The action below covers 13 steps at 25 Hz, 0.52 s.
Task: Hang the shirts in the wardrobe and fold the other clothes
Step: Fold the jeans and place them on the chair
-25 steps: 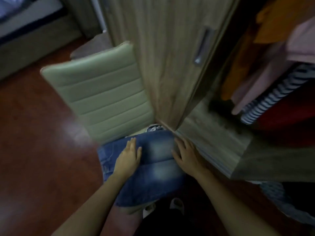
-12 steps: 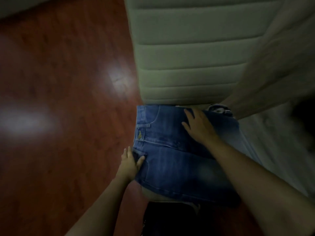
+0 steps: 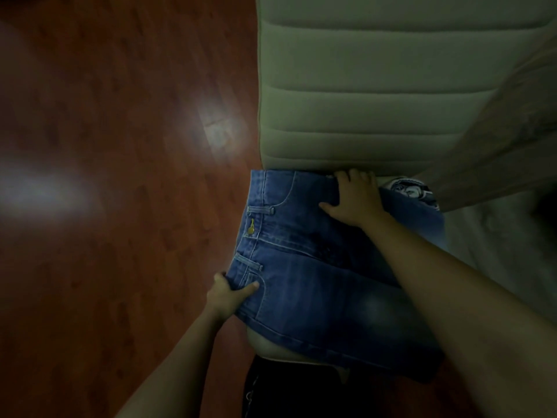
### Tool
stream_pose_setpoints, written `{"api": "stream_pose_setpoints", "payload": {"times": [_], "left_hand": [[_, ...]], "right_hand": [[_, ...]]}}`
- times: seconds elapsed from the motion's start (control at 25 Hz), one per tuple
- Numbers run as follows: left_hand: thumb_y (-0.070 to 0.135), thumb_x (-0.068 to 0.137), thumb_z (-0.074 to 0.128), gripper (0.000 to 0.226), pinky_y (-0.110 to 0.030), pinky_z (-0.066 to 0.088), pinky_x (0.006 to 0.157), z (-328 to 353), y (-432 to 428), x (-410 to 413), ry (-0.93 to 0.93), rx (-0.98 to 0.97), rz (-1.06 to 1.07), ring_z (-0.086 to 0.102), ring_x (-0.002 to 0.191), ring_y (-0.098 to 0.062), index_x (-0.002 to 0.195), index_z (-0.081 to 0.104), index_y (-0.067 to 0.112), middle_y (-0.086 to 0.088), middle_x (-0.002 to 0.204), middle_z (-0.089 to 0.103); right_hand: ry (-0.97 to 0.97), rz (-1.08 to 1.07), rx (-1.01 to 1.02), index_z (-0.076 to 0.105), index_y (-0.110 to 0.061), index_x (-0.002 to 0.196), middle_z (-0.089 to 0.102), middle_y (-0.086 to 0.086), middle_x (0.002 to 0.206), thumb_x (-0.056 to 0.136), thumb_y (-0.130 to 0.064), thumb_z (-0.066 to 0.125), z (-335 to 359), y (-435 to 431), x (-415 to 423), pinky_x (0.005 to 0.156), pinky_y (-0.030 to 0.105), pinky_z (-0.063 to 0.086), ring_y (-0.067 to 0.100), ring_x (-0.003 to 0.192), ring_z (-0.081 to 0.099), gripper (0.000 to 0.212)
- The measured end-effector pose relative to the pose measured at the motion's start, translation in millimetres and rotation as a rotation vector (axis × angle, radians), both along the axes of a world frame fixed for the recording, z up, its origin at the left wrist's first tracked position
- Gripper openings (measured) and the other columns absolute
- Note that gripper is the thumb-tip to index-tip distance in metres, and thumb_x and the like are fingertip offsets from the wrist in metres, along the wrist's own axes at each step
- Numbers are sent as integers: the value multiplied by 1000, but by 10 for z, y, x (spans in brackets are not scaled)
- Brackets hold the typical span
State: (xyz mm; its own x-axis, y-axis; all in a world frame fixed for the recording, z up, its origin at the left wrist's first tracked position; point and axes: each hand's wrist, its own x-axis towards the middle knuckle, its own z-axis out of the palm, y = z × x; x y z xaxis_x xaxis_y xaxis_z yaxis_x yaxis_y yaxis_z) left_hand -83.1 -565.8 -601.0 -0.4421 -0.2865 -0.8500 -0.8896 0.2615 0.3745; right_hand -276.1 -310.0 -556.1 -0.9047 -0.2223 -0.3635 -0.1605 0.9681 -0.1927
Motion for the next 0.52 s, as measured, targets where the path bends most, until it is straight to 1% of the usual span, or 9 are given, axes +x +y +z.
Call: {"api": "stream_pose_setpoints", "payload": {"times": [0.04,0.08,0.16,0.24,0.32,0.36,0.4,0.48,0.52], "left_hand": [[44,63,83,83,-36,51,87,22,-19,-4,9,-12,-4,57,105,-25,125,42,7,-9,124,56],[40,64,84,74,-33,53,81,36,-48,-3,10,-45,-49,60,100,-23,120,49,6,-8,118,59],[40,62,85,68,-34,56,79,86,-114,-31,-10,-87,-162,63,95,-23,113,58,6,-8,110,64],[37,60,87,62,-38,56,82,207,-148,-97,-59,-34,-172,65,92,-25,107,63,4,-10,106,67],[41,57,87,57,-41,53,89,366,-162,-152,-62,-38,-200,63,95,-24,99,68,8,-9,106,66],[46,55,87,56,-40,51,89,432,-178,-173,-36,-52,-206,61,96,-23,95,69,12,-7,106,65],[44,56,88,52,-38,52,84,495,-181,-178,-18,-32,-156,61,92,-22,93,69,13,-8,104,66],[18,64,86,41,-30,55,68,717,-131,-149,-4,180,-14,66,80,-23,98,67,5,-15,103,69],[8,67,82,37,-29,57,64,833,-103,-131,4,257,20,67,77,-24,100,65,1,-19,105,69]], "right_hand": [[60,26,-11,43,-13,130,51,17,127,79,-53,60,37,-14,13,106,43,28,33,116,47,67],[89,36,-45,48,-14,125,57,15,121,80,-52,60,76,-31,44,95,40,37,32,109,52,60],[89,2,-168,55,-13,116,64,12,112,84,-47,58,186,-56,124,78,37,47,32,100,59,46],[87,-29,-311,59,-10,106,65,12,104,88,-35,57,326,-47,161,71,36,48,32,95,60,30],[97,5,-405,57,-8,95,59,10,96,87,-24,58,475,1,165,69,35,43,31,90,57,19],[79,6,-437,56,-10,93,57,7,93,85,-22,59,573,30,164,69,35,43,31,89,57,14],[40,-20,-463,57,-14,93,57,3,91,84,-23,61,670,63,161,70,35,44,29,89,58,13],[-47,-77,-473,61,-25,98,61,-2,95,80,-37,65,930,129,221,76,34,47,21,92,59,22],[-72,-82,-442,63,-27,100,62,-3,97,78,-46,65,1050,175,270,79,34,48,18,93,58,29]]}}
